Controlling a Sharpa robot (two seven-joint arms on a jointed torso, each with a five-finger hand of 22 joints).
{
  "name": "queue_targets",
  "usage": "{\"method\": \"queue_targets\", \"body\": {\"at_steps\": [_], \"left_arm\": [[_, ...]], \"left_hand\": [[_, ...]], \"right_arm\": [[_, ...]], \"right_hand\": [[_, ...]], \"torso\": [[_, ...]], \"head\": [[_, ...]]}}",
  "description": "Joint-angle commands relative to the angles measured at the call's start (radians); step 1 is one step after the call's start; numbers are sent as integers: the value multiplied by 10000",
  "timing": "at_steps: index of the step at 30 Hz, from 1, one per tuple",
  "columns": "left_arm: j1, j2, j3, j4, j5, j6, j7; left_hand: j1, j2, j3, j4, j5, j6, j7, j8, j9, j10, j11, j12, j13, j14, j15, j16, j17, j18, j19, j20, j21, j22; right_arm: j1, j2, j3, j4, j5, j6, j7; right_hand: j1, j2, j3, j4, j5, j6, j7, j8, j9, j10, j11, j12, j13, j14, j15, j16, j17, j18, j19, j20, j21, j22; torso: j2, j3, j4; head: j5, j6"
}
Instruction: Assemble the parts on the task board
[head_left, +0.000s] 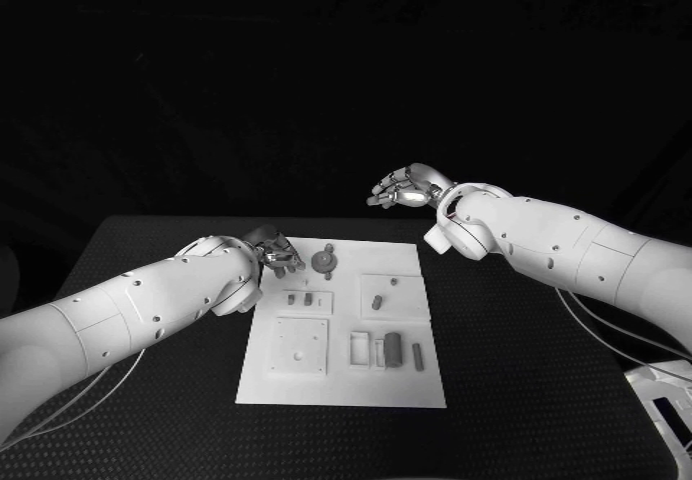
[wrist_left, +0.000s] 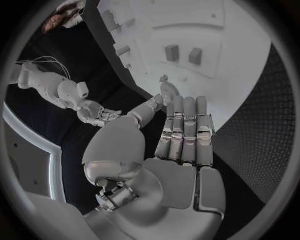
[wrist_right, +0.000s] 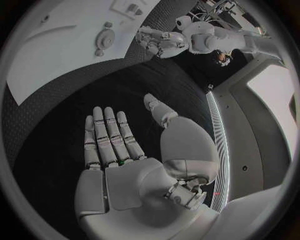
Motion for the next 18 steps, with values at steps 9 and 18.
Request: {"method": "queue_targets", "body": {"at_steps": [9,18], "left_arm": [[22,807,-43,-649,-3452,-605,2084],[7,1261,-121,-1089,-5416,-798,2282]], "left_hand": [[1107,-623,-454,-29,-14,-285,74,-217,-482,-125,318,-919,-749,135,305,-758,-321,-14,45,355,-616,-461],[1475,-816,-542,-19,-17,-469,-17,-399,-752,-157,449,-1435,-1097,366,221,-662,-205,18,314,295,-676,-498]], "right_arm": [[-2,157,4,-108,1,71,136],[-1,261,5,-192,1,51,143]], "right_hand": [[27,22,-52,9,-17,-82,509,72,-15,78,-25,-51,4,-64,-27,-63,-19,-183,68,-6,-50,24],[30,28,-51,10,-17,-82,509,73,-16,82,-24,-56,4,-63,-28,-61,-23,-184,70,-6,-53,29]], "torso": [[4,0,-1],[12,-2,-7]], "head": [[-50,122],[-85,171]]}}
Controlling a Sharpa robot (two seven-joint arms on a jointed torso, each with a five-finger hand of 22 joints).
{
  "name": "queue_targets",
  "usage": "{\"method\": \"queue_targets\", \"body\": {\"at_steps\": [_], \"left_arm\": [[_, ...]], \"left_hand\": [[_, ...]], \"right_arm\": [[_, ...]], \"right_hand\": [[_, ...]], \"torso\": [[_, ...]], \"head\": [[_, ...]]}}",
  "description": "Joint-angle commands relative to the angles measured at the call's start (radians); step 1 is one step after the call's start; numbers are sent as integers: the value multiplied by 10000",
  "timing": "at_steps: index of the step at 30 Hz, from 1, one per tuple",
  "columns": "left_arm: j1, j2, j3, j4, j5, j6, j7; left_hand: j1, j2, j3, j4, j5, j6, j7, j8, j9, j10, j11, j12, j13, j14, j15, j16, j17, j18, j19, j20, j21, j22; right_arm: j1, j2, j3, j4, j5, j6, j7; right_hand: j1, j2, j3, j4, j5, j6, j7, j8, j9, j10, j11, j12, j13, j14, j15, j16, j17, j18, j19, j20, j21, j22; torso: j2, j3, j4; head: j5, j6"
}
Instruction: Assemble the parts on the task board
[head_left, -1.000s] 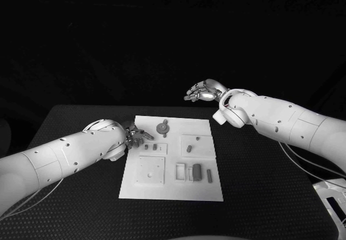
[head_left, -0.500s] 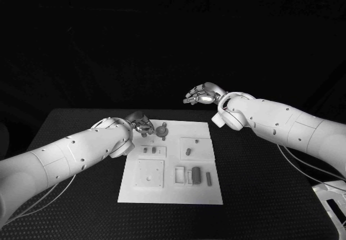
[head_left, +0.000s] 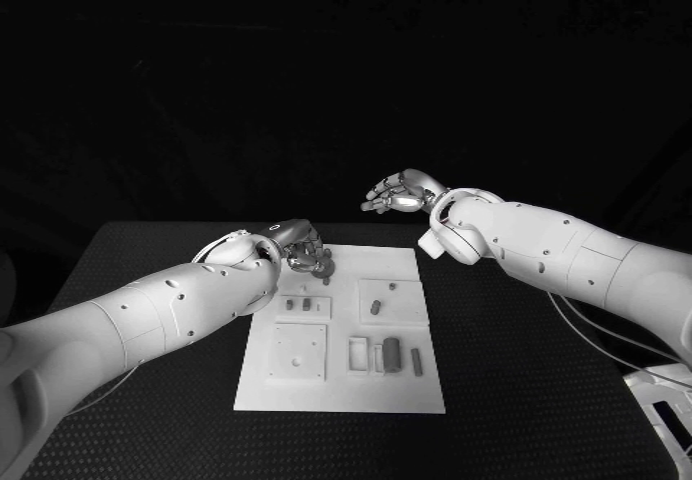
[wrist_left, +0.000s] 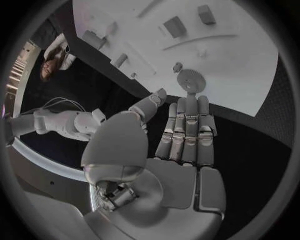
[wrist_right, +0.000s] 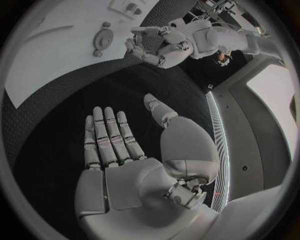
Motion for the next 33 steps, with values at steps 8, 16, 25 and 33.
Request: {"method": "queue_targets", "body": {"at_steps": [8,16,25,33], "left_arm": [[-28,422,-137,-469,-2085,182,215],[-205,707,-259,-866,-2274,682,148],[-402,847,-265,-1141,-2148,616,358],[-435,879,-265,-1279,-1931,401,546]], "left_hand": [[257,-32,-75,7,-15,-314,64,-224,-273,-174,193,-404,-244,55,-41,169,212,2,168,-53,-99,-3],[449,-6,-55,9,-8,-444,134,-349,-556,-208,208,-695,-453,374,-121,506,499,118,623,-152,104,231],[499,31,-76,15,-3,-491,-50,-381,-744,-395,121,-967,-636,474,-198,796,748,180,796,-183,201,482],[560,110,-61,11,-1,-599,-324,-408,-908,-459,37,-1174,-829,633,-301,1010,897,176,1020,-320,307,723]], "right_arm": [[-1,144,5,-64,-2,45,137],[1,192,6,-44,-2,33,133],[2,201,6,-14,-2,19,131],[4,202,6,22,-2,22,132]], "right_hand": [[33,31,-52,9,-18,-83,512,42,-19,51,17,-65,4,-63,-28,-58,-18,-187,72,-7,-59,18],[35,32,-54,8,-18,-84,516,44,-21,55,19,-72,5,-63,-27,-56,-23,-188,74,-8,-64,24],[38,31,-56,6,-19,-84,519,45,-22,59,22,-78,5,-63,-27,-55,-28,-189,75,-9,-68,31],[41,29,-58,4,-19,-85,523,47,-24,64,24,-85,5,-63,-26,-53,-32,-191,78,-10,-73,37]], "torso": [[11,-7,-13],[7,-14,4],[1,-18,10],[-13,-18,22]], "head": [[-33,28],[-92,12],[-154,-39],[-216,-61]]}}
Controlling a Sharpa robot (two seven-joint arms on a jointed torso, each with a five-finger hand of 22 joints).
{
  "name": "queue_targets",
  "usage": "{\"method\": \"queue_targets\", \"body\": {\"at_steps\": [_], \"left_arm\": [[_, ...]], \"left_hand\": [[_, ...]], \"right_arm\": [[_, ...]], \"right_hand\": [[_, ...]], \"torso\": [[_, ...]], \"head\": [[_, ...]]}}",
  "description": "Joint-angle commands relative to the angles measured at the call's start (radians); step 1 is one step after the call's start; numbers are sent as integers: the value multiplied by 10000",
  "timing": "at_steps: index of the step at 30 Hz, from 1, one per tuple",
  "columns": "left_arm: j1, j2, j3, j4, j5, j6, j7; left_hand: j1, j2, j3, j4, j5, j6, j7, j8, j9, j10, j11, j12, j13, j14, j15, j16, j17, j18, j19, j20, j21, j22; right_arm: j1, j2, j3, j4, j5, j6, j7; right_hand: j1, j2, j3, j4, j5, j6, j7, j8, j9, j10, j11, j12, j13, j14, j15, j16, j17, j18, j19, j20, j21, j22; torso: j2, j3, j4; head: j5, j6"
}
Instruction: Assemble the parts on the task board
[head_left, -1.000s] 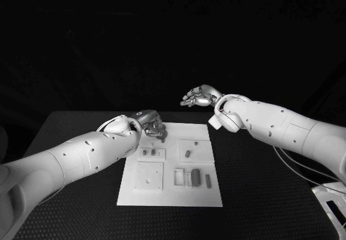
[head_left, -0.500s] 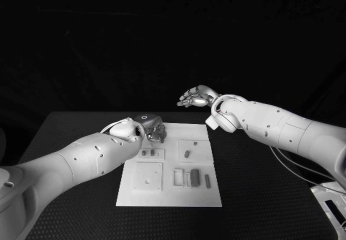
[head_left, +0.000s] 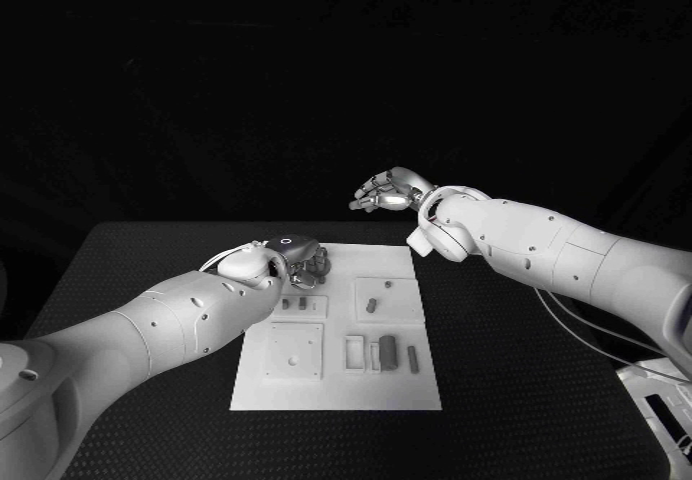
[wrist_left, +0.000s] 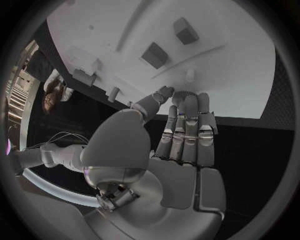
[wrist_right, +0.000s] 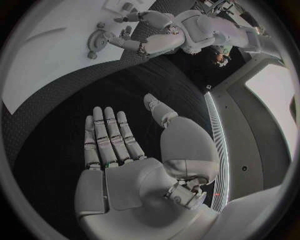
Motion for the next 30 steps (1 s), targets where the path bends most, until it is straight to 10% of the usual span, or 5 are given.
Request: {"method": "queue_targets", "body": {"at_steps": [1,30], "left_arm": [[-4,51,5,-23,141,-49,279],[-149,326,4,-331,188,951,268]], "left_hand": [[86,41,-7,15,-1,-9,-48,-37,-27,48,-26,-38,-27,126,6,79,31,183,118,1,88,58],[-97,602,26,54,-4,169,255,115,-295,314,-161,-155,-199,571,-151,706,351,273,607,-173,479,763]], "right_arm": [[2,13,5,38,-4,32,119],[15,37,5,76,-4,31,120]], "right_hand": [[41,28,-58,4,-19,-85,523,48,-17,65,24,-47,5,-64,-25,-52,-15,-191,78,-11,-36,19],[44,25,-64,7,-19,-87,529,55,-24,81,26,-73,6,-65,-26,-45,-32,-196,85,-13,-55,43]], "torso": [[-8,-1,4],[-12,6,1]], "head": [[-23,-9],[-187,-97]]}}
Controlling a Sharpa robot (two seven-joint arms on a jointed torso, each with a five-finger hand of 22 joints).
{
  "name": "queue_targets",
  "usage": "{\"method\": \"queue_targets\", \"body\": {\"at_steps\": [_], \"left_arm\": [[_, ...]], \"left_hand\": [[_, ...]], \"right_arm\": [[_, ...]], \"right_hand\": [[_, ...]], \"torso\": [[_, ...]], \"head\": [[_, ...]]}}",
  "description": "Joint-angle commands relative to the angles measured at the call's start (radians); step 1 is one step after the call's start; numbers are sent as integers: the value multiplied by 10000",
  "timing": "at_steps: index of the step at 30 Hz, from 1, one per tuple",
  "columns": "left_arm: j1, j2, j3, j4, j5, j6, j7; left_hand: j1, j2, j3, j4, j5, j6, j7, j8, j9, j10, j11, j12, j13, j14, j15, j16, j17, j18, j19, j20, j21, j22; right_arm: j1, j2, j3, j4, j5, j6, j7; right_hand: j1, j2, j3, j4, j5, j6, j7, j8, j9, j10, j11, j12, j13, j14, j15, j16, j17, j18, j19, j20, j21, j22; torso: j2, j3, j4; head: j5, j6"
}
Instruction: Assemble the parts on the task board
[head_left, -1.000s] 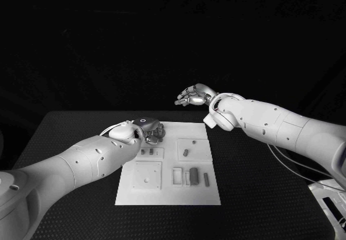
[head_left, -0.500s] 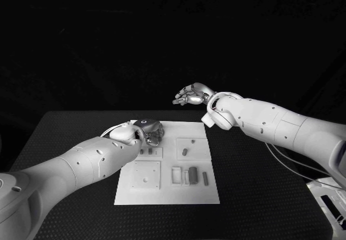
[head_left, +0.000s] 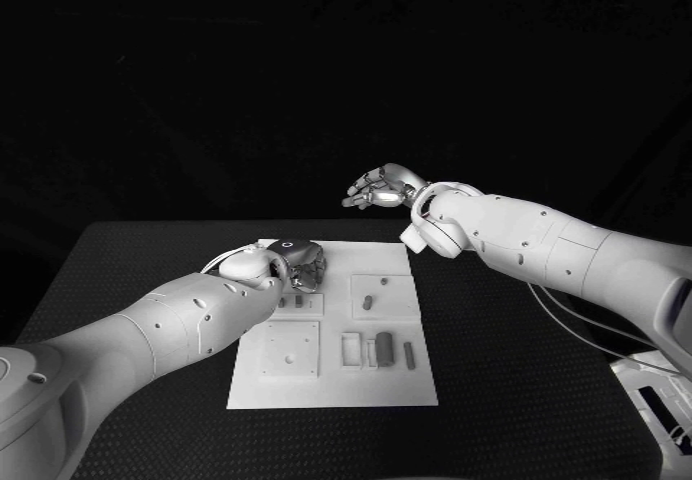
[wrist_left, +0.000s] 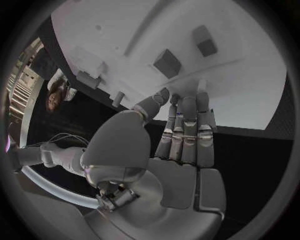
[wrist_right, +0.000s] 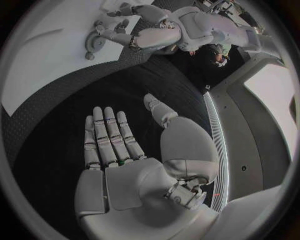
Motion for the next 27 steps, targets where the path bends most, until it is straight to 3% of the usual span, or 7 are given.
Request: {"method": "queue_targets", "body": {"at_steps": [1,13,27], "left_arm": [[-11,21,-4,-3,61,425,66],[-11,-24,-4,95,227,19,374],[-9,-35,-4,33,234,102,335]], "left_hand": [[-14,106,36,53,-10,-8,77,23,-19,-13,22,-59,-10,-3,20,65,27,142,53,5,60,207],[20,186,139,28,-7,687,64,437,-24,723,-92,271,185,315,-103,625,235,268,437,-109,552,242],[-5,99,131,23,-8,759,107,491,-115,780,-43,211,234,363,-68,853,275,334,471,-105,875,233]], "right_arm": [[5,10,5,12,-4,31,116],[7,-13,5,34,0,39,119],[11,-22,6,47,8,37,125]], "right_hand": [[44,25,-64,7,-19,-87,529,56,-16,46,-10,-34,5,-65,-26,-45,-14,-196,86,-13,-56,14],[45,25,-65,9,-18,-88,530,58,-18,51,-9,-43,5,-65,-26,-42,-20,-197,89,-15,-63,23],[47,23,-67,10,-18,-88,529,61,-21,57,-10,-55,6,-67,-27,-40,-29,-200,91,-16,-73,33]], "torso": [[-1,-1,0],[-9,-10,15],[-4,-6,8]], "head": [[-14,-8],[-39,-25],[-60,-33]]}}
